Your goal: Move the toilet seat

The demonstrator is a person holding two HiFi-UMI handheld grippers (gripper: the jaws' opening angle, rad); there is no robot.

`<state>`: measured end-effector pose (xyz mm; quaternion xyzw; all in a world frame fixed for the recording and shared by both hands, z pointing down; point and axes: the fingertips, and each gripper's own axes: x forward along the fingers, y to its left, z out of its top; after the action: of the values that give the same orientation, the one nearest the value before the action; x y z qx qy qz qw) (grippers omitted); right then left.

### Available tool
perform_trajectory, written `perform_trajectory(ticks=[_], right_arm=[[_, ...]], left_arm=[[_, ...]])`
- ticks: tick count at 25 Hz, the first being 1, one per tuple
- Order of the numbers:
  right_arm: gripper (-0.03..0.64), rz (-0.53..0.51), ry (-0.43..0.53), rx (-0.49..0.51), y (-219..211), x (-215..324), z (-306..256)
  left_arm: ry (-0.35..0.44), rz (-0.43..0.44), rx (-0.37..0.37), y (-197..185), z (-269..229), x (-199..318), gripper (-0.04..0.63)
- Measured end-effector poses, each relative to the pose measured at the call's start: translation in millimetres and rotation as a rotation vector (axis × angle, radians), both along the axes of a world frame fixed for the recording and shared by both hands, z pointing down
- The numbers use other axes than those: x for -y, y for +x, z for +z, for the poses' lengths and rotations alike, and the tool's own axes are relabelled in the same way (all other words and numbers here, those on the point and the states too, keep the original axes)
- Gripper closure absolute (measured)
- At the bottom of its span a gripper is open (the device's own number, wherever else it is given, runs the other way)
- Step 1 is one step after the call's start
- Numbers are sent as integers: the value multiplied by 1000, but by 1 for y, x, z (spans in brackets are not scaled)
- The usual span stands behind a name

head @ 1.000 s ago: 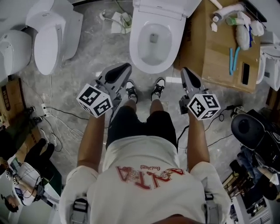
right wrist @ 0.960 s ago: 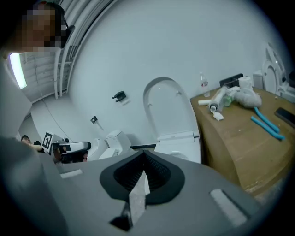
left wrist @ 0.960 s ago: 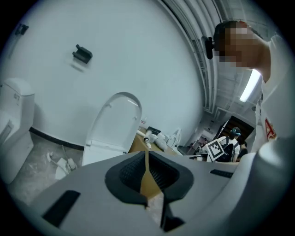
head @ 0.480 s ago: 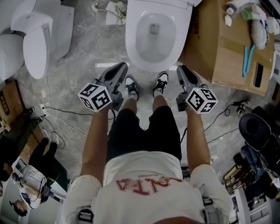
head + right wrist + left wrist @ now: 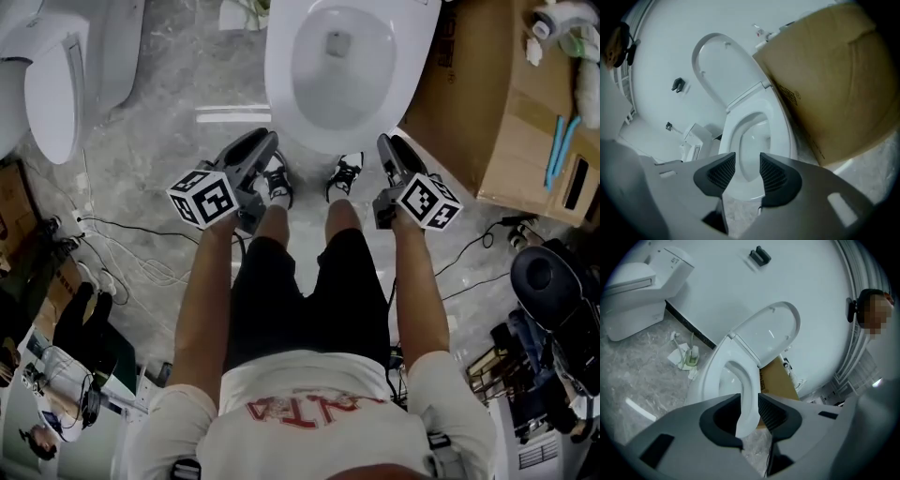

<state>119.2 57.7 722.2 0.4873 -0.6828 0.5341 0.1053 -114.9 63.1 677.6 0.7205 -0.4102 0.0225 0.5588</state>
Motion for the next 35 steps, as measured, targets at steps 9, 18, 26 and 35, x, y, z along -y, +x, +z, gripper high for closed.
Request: perform_trajectory(ticks=[9,18,26,35], right_arm=[[398,12,-114,-15,13,-18,67],[356,23,-188,87,13,-29,97],[353,65,-222,148,4,-30,108],[351,91,-237,166,3,-28,103]], left_arm=[[-152,-4,41,1,92,-11,456],[-229,52,94,12,135,-18,410],[-275,77,99,20,149,-25,410],[-305,46,52,27,151,-29,410]])
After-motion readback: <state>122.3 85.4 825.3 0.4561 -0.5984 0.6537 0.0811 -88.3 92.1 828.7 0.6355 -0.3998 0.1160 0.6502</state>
